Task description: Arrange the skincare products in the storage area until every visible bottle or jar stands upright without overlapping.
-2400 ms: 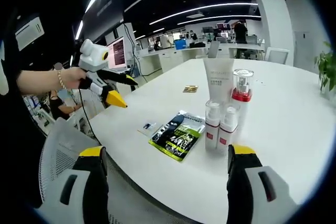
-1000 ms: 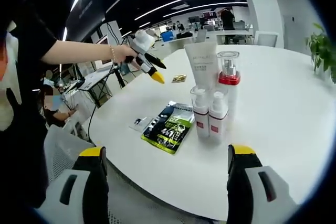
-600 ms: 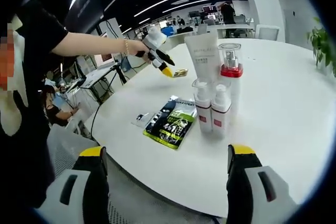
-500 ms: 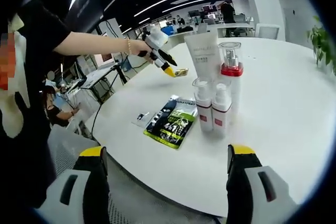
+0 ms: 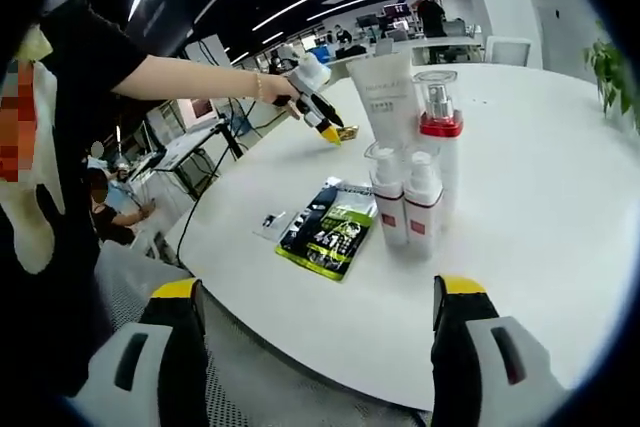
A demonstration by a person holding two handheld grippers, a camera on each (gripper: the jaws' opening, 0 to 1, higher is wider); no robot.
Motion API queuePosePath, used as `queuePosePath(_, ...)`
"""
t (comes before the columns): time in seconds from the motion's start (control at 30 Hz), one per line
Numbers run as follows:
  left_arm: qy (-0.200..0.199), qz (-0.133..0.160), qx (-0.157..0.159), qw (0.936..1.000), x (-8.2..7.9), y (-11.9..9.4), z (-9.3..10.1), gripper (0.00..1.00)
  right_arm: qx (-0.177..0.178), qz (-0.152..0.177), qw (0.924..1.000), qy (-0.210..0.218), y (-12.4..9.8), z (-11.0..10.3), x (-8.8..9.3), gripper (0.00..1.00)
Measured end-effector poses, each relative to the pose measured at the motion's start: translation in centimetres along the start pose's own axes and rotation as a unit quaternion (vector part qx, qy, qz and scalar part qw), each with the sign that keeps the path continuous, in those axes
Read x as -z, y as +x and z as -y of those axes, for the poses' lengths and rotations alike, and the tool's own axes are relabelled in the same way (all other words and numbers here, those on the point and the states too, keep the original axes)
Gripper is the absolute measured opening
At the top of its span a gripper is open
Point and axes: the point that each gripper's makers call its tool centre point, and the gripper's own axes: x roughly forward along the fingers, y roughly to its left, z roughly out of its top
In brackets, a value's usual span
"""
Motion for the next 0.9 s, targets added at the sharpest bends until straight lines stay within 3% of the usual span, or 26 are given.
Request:
queuePosePath(0.13, 0.001, -0.004, -0.001, 1.0, -0.2, -0.5, 0.9, 0.62, 0.002, 0.002, 1.0, 0.003, 0.0, 0.2, 0.0, 0.94)
queuePosePath(0.2, 0.009, -0.005, 0.004, 0.9999, -0.5, -0.3, 0.0, 0.61, 0.003, 0.001, 1.0, 0.004, 0.0, 0.2, 0.0, 0.94)
queuePosePath(0.4, 0.019, -0.016, 0.012, 0.9996, -0.1, 0.0, -0.1, 0.58, 0.002, -0.002, 1.0, -0.001, 0.1, 0.2, 0.1, 0.94)
queuePosePath(0.53, 0.017, -0.02, 0.015, 0.9995, 0.0, 0.1, -0.6, 0.51, 0.003, -0.004, 1.0, -0.001, 0.1, 0.3, 0.2, 0.94)
queuePosePath(0.6, 0.006, -0.019, 0.012, 0.9997, 0.2, 0.0, -0.5, 0.42, 0.002, -0.005, 1.0, -0.002, 0.2, 0.2, 0.2, 0.94)
queuePosePath(0.73, -0.045, -0.023, 0.001, 0.9987, 0.7, -0.2, -0.2, 0.42, 0.003, -0.007, 1.0, -0.003, 0.2, 0.2, 0.3, 0.94)
queuePosePath(0.9, -0.069, -0.018, -0.013, 0.9973, 0.5, -0.5, -0.9, 0.41, 0.005, -0.006, 1.0, -0.004, 0.2, 0.2, 0.2, 0.94)
